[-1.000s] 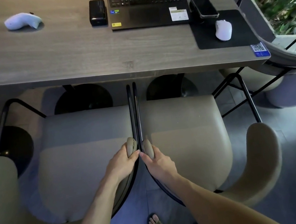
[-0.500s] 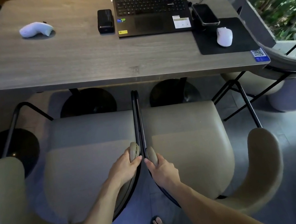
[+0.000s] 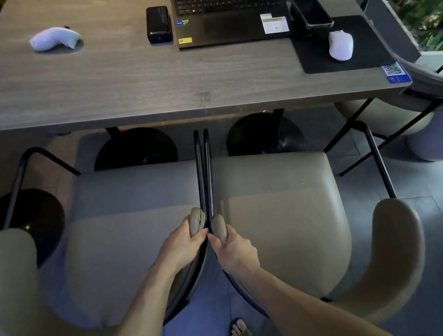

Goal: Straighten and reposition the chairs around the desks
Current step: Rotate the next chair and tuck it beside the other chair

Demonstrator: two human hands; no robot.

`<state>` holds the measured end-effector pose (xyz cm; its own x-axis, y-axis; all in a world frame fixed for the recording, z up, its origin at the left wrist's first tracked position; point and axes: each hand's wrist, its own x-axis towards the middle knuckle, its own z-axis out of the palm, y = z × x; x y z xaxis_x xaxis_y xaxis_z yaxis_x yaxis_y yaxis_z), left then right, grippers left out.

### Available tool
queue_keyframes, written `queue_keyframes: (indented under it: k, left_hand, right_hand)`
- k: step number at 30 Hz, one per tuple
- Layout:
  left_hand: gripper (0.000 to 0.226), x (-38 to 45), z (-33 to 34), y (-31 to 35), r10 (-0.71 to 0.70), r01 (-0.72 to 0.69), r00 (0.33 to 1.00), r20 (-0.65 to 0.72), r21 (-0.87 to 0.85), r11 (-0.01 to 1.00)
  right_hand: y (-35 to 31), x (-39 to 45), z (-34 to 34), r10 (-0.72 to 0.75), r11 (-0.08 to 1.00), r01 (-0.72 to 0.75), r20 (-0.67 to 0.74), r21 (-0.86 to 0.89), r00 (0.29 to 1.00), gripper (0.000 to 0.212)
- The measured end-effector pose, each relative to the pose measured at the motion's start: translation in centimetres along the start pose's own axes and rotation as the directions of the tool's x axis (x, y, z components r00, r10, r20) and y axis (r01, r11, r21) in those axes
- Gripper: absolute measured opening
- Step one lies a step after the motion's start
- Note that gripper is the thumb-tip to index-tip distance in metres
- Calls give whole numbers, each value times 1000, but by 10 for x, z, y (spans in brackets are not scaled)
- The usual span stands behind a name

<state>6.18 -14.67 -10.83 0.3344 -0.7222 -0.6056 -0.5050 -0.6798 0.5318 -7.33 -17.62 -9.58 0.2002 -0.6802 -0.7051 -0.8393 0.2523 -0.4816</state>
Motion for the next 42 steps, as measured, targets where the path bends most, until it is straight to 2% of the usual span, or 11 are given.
queue_keyframes:
  k: [11, 17, 21, 23, 26, 29, 32, 36, 42]
  left_hand:
    - [62, -1, 3, -1, -40, 40, 999, -12, -10, 999]
    - [62, -2, 2, -3, -33, 33, 999, -1, -23, 999]
    - [62, -4, 4, -5, -32, 32, 999, 3, -19, 999]
    - [62, -3, 4, -5, -43, 44, 999, 7, -39, 998]
    - [66, 1, 2, -7, -52, 62, 997, 53, -203, 977]
    - [81, 0, 10, -6, -38, 63, 996, 80, -347, 936]
    - [85, -1, 15, -7, 11, -1, 1000, 24, -367, 930]
    - [79, 3, 10, -15, 36, -15, 997, 64, -293, 956]
    - [79, 1, 12, -19, 38, -14, 996, 80, -280, 960]
  right_hand:
    - [0, -6, -11, -21, 993, 29, 73, -117, 997, 58]
    - [-1, -2, -13, -22, 991, 33, 88, -127, 996, 60]
    - [1, -1, -14, 4, 998, 4, 131, -63, 991, 61]
    - [2, 6, -15, 10, 1000, -14, 171, 22, 985, 67]
    - [-1, 13, -17, -36, 994, 10, 228, 113, 973, 86]
    - [0, 10, -13, -66, 987, 29, 234, 158, 970, 102]
    - [8, 9, -10, -84, 988, 53, 217, 147, 973, 96]
    - [5, 7, -18, -76, 996, 63, 223, 64, 972, 84]
    - [9, 5, -20, -51, 999, 49, 261, 11, 964, 83]
